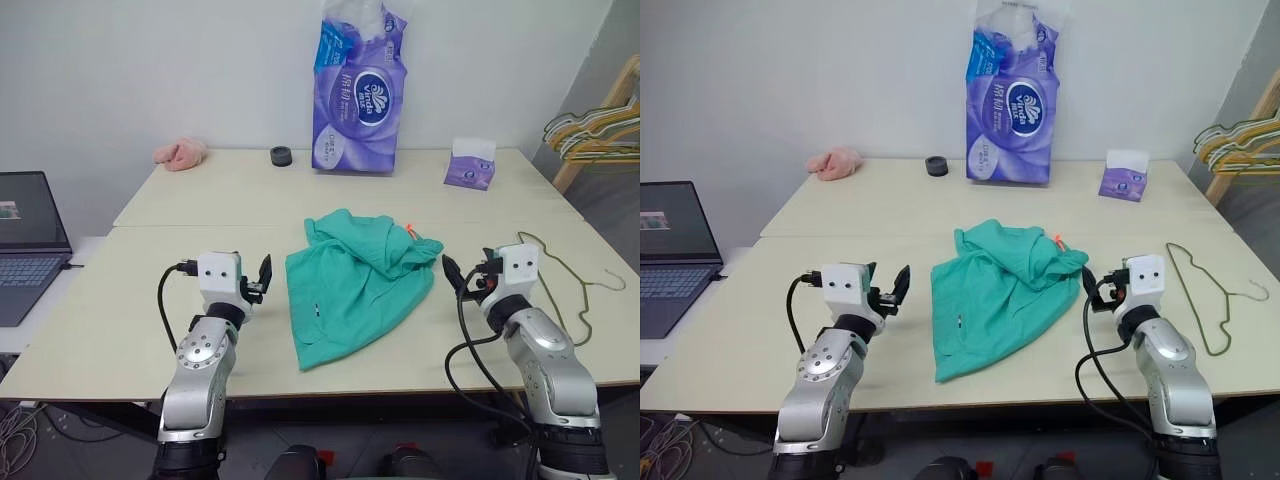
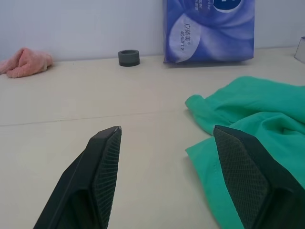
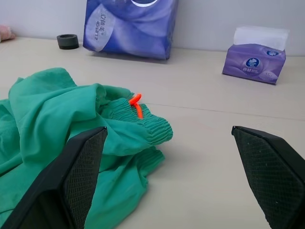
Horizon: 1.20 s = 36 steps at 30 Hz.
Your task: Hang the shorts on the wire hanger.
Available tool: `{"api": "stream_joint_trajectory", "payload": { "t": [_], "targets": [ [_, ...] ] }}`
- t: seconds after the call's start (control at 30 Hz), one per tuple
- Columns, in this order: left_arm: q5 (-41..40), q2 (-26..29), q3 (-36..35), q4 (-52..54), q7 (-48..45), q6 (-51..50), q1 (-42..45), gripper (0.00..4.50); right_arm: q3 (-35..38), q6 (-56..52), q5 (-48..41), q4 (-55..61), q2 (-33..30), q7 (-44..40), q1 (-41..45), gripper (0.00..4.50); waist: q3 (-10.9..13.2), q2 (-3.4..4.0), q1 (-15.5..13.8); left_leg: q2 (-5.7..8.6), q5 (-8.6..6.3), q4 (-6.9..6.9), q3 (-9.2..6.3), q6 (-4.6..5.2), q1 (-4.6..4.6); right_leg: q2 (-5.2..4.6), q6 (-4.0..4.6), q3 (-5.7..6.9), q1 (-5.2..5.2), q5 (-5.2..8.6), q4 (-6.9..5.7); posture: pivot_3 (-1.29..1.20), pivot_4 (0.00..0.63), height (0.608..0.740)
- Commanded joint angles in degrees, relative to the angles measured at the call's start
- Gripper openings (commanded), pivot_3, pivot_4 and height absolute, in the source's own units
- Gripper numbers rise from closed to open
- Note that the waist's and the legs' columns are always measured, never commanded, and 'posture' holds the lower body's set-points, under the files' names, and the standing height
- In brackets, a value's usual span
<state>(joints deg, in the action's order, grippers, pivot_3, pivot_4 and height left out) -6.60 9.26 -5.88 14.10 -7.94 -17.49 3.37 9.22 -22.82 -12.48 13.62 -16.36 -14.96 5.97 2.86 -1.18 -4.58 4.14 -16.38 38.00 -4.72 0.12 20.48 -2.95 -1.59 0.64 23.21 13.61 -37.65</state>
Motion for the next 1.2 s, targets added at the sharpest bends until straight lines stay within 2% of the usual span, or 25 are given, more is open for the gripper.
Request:
{"api": "stream_joint_trajectory", "payload": {
  "t": [0.03, 0.3, 0.6, 0.87, 0.93, 1.03, 1.2],
  "targets": [
    [0.7, 0.2, 0.4, 2.4, 0.5, 1.0, 0.7, 3.26, 0.0, 0.8, -0.2, 1.0, -0.5, -0.3, 1.7, 4.47, 0.0, 0.0, 0.0, 0.0, 0.0, 0.0, 0.0, 0.0, 0.0, 0.0, 0.0, 0.0, 0.0, 0.0, 0.0, 0.14, 0.015, 0.74],
    [-0.3, -0.1, 0.6, 2.6, -0.7, 2.9, 0.6, 3.26, -0.5, 1.0, -0.1, 1.6, -0.9, -1.0, 1.1, 4.47, 0.0, 0.0, 0.0, 0.0, 0.0, 0.0, 0.0, 0.0, 0.0, 0.0, -0.02, 0.0, 0.0, 0.01, 0.0, 0.13, 0.014, 0.74],
    [-3.8, -0.2, -0.4, 3.4, -1.8, 0.6, 0.7, 3.26, -0.8, 0.7, -0.1, 2.3, -1.0, -1.6, 0.7, 4.47, 0.0, 0.01, 0.0, 0.0, 0.0, 0.0, 0.0, 0.0, 0.0, 0.0, -0.15, 0.0, 0.0, 0.09, 0.0, 0.12, 0.018, 0.74],
    [-8.5, 1.0, -0.2, 4.7, -7.7, 1.8, -0.3, 3.26, -1.3, 0.9, -0.1, 2.7, -1.4, -1.8, 0.4, 4.47, 0.0, 0.01, 0.0, -0.01, -0.01, -0.01, 0.0, 0.0, 0.01, 0.0, -0.15, 0.0, 0.0, 0.1, 0.01, 0.12, 0.012, 0.74],
    [-9.9, 1.4, 0.1, 5.0, -9.5, 2.0, -0.8, 3.59, -1.4, 1.0, -0.1, 2.7, -1.4, -1.9, 0.5, 4.5, 0.0, 0.01, 0.0, -0.01, -0.01, -0.01, 0.01, 0.01, 0.01, 0.0, -0.15, 0.0, 0.0, 0.11, 0.01, 0.11, 0.012, 0.74],
    [-10.6, 2.7, 1.1, 5.6, -12.0, 2.0, -1.5, 4.32, -1.5, 1.0, -0.1, 2.7, -1.4, -2.0, 0.5, 4.5, 0.0, 0.01, 0.1, -0.01, -0.01, -0.01, 0.01, 0.01, 0.01, 0.0, -0.15, 0.0, 0.0, 0.11, 0.01, 0.11, 0.012, 0.74],
    [-13.0, 11.3, 5.7, 8.1, -23.6, -1.6, -2.8, 4.42, -3.1, 0.1, -1.9, 4.9, -3.7, -7.3, -0.9, 4.5, 0.1, 0.09, 0.2, -0.02, -0.01, -0.03, 0.02, 0.01, 0.01, 0.01, -0.11, 0.0, 0.01, 0.14, 0.02, 0.11, 0.014, 0.74]
  ]
}}
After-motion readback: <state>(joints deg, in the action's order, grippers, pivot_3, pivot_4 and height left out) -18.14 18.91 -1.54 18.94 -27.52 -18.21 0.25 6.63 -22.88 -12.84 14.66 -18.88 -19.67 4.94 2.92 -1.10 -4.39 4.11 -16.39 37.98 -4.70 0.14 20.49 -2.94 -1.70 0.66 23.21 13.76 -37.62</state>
